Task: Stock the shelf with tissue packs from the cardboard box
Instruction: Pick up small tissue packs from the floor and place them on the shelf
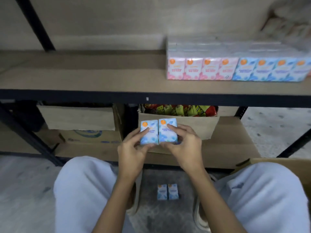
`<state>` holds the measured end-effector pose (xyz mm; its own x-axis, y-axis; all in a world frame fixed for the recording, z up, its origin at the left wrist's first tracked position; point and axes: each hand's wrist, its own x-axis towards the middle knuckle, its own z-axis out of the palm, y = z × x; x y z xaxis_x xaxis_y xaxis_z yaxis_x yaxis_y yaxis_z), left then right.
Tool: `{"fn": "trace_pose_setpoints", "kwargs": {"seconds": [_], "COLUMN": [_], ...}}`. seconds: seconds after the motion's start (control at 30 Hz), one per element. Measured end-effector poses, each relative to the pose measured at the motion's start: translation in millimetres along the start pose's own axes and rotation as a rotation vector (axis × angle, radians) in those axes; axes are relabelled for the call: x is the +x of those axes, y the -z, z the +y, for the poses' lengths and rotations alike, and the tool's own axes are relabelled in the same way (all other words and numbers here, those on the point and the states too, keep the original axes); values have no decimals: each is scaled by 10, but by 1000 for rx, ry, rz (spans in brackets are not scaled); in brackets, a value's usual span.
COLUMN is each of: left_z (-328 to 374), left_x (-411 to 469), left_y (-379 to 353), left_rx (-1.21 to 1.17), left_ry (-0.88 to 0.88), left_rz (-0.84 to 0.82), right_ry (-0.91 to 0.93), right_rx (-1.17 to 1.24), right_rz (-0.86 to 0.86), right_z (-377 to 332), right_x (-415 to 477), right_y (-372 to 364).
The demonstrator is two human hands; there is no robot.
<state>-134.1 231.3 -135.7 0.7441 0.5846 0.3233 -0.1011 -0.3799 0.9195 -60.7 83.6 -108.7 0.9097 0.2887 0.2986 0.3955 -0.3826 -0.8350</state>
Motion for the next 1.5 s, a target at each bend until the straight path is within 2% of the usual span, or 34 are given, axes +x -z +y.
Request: {"fn": "trace_pose_setpoints", "kwargs": {"seconds": [0.17, 0.3, 0.43, 0.57, 0.7, 0.87, 1.0, 1.33, 1.5], "left_z": [423, 668, 890, 1032, 991, 755, 559, 467, 500], "left_x": [240, 570, 958, 1409, 1788, 2101, 2243, 2378, 2464], "left_y": [301, 470, 569, 598, 592, 584, 568, 559, 545], "left_rx": [-15, -75, -92, -72, 24, 184, 224, 205, 245], "left_ry": [-113, -159, -173, -111, -96, -6, 49, 39, 45], "left_rz": [85, 49, 31, -10, -52, -76, -122, -146, -178], "right_ry": [139, 216, 251, 265, 235, 130, 96, 201, 188], "right_rx": [46, 119, 147, 93, 4, -61, -97, -191, -238], "right_rz": [12, 56, 58, 71, 59, -49, -87, -114, -121], "right_z": [-468, -735, -977, -1140, -1149, -1114, -1027, -1000, -1011], "right_x": [200, 489, 848, 1242, 1594, 1810, 1865, 1948, 2030], "right_y": [40, 30, 42, -33, -207, -352, -425, -467, -507]}}
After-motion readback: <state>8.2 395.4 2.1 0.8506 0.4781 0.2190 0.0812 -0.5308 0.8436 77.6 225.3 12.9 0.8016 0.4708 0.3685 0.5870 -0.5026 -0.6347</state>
